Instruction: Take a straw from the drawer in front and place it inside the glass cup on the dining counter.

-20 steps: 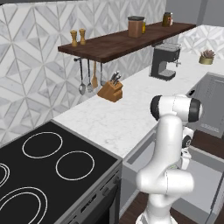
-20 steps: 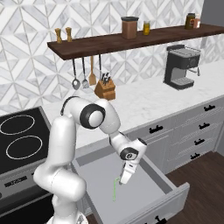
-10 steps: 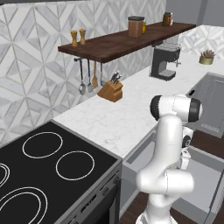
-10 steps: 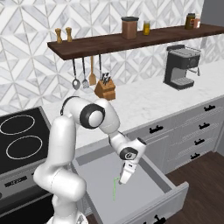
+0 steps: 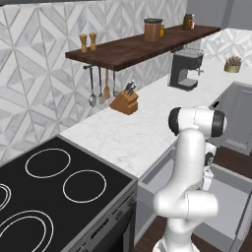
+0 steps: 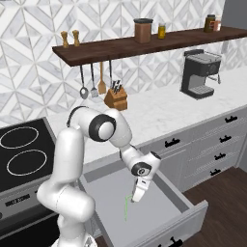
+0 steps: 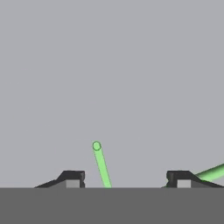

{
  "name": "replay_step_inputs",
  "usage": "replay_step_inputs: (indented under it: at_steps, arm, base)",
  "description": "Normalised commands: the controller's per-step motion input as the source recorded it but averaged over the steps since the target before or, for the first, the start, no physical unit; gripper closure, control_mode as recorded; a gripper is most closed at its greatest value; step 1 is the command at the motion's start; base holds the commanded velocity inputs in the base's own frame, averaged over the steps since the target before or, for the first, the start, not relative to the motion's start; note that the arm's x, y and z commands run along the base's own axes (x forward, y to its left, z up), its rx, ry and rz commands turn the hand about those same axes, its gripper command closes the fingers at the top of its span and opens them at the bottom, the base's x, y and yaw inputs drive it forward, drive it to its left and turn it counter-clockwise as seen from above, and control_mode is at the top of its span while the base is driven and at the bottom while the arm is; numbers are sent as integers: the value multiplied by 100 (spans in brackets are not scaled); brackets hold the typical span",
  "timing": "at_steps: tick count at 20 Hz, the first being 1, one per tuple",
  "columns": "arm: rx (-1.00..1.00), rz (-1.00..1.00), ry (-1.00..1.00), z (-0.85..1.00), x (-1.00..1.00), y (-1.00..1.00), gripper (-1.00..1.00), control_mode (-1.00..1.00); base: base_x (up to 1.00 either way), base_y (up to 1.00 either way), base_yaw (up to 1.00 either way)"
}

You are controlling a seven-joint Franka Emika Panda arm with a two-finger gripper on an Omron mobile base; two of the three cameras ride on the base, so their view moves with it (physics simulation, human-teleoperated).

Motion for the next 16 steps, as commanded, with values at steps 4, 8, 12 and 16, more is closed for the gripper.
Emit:
replay_step_inputs:
  at_steps: [4, 8, 12, 16]
  arm:
    - [0, 0, 0, -21, 0, 0, -100, -100]
    - [0, 0, 0, -24, 0, 0, -100, -100]
    - [0, 0, 0, -22, 0, 0, -100, -100]
    - [-2, 0, 0, -31, 0, 0, -100, -100]
  base:
    - [0, 0, 0]
    - [0, 0, 0]
    - [0, 0, 0]
    - [0, 0, 0]
